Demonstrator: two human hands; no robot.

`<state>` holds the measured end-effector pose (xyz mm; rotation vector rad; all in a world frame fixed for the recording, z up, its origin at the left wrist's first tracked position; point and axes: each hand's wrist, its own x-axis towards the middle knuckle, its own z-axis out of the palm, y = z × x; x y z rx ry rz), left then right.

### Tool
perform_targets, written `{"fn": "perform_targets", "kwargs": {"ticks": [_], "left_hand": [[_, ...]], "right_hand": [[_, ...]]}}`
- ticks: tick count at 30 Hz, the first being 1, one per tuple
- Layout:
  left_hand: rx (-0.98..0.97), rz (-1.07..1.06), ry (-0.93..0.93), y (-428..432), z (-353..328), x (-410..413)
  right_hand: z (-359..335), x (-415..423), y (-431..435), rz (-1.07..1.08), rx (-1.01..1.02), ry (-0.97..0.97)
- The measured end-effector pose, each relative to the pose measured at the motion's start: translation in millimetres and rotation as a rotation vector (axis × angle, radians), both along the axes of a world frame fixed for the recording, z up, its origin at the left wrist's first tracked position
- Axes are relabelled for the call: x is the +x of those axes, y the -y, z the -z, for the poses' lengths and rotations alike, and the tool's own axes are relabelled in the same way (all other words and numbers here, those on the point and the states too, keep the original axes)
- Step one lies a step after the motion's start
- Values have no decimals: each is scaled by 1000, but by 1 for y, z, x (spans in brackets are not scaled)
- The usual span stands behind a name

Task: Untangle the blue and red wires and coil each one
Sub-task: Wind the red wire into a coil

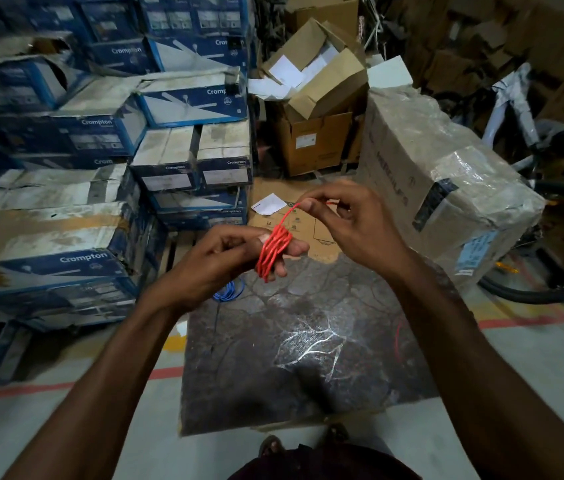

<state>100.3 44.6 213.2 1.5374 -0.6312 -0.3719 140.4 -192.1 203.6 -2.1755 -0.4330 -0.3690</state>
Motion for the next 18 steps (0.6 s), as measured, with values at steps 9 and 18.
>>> {"fn": "perform_targets", "kwargs": {"ticks": [9, 18], "left_hand": [[-229, -187, -39, 9, -16, 12], [-182, -413, -94, 28, -3, 27]], "right_hand": [[66, -37, -33, -1, 7, -212], [66, -89, -53, 4, -138, -203]]}}
